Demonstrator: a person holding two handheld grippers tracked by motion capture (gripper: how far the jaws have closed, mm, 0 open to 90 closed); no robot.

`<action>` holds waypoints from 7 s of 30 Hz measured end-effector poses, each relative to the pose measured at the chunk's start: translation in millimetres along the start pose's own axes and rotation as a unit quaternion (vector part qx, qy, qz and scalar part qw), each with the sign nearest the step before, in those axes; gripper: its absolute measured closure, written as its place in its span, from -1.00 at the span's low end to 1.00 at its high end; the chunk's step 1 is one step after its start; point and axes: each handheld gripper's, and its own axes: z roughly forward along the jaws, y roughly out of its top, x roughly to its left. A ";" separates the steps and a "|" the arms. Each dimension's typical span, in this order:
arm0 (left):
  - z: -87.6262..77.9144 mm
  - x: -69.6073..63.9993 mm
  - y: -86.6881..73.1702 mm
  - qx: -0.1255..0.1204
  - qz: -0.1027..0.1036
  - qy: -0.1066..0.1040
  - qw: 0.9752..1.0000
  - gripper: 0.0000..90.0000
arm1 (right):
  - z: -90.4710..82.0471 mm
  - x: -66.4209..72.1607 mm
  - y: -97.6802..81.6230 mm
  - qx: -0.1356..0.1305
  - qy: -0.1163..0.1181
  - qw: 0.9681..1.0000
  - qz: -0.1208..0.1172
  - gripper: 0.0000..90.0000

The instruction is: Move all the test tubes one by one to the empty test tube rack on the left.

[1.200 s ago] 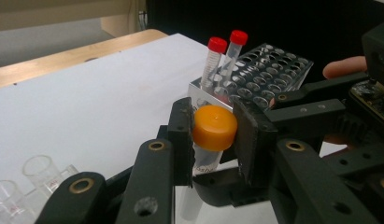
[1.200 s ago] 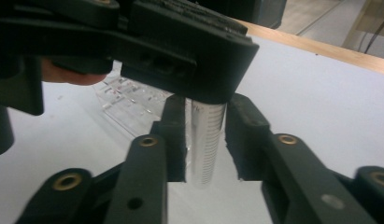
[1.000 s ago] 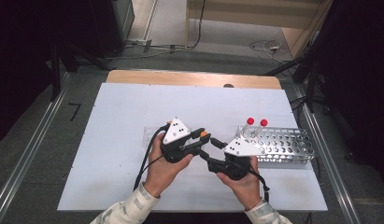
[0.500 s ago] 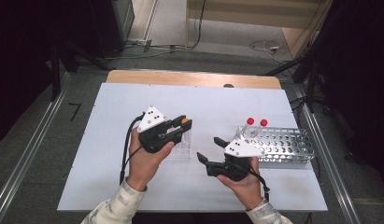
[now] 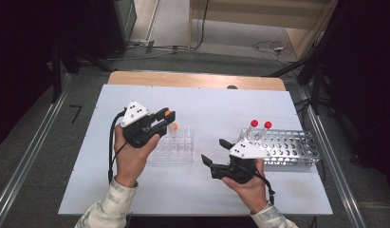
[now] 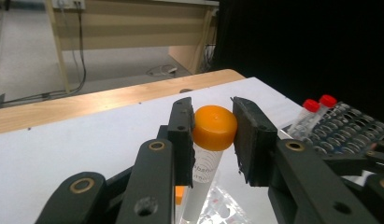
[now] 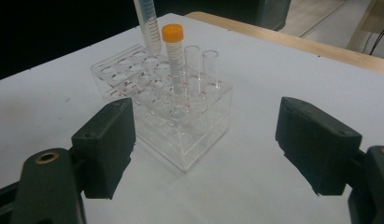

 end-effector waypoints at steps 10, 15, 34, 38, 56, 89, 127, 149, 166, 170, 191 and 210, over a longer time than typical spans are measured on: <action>7.9 14.1 -7.5 -0.001 -0.006 0.022 1.000 0.56 | -0.4 -0.9 -0.6 0.000 -0.001 1.000 0.002 -0.56; 11.9 19.6 -12.5 0.003 -0.008 0.032 0.999 0.56 | -0.5 -0.8 -0.8 0.000 -0.001 1.000 0.003 -0.55; 28.7 22.7 -26.7 0.077 -0.004 0.037 0.996 0.55 | -1.4 -1.9 -1.2 0.002 -0.001 1.000 0.004 -0.53; 31.0 22.3 -28.1 0.088 -0.004 0.038 0.995 0.54 | -1.4 -1.9 -1.3 0.003 -0.001 1.000 0.003 -0.52; 25.5 22.9 -23.7 0.071 -0.028 0.030 0.997 0.08 | -8.1 -10.0 0.6 -0.005 -0.013 1.000 0.012 -0.52; 20.9 30.2 -21.1 0.048 -0.050 0.045 0.997 -0.50 | -68.9 -99.4 -13.3 -0.035 -0.145 0.986 0.078 -0.51; 22.5 27.0 -21.1 0.046 -0.054 0.042 0.997 -0.53 | -31.1 -140.0 -33.2 0.022 -0.199 0.976 0.091 0.30; 22.4 24.5 -20.9 0.046 -0.052 0.040 0.997 -0.53 | -55.3 -133.2 -8.4 -0.029 -0.207 0.974 0.081 0.59; 19.6 20.6 -18.1 0.041 -0.047 0.031 0.998 -0.53 | -75.1 -119.3 4.9 -0.042 -0.199 0.977 0.069 0.59; 19.1 18.1 -17.1 0.041 -0.043 0.027 0.998 -0.53 | -74.3 -115.4 3.8 -0.038 -0.191 0.979 0.068 0.59; 18.1 3.5 -14.0 0.038 -0.032 0.005 0.999 -0.52 | -44.7 -72.1 5.0 -0.016 -0.110 0.993 0.039 0.59; 19.2 -15.1 -12.6 0.038 -0.014 -0.017 0.999 -0.52 | -20.8 -44.9 3.2 0.005 -0.071 0.997 0.013 0.59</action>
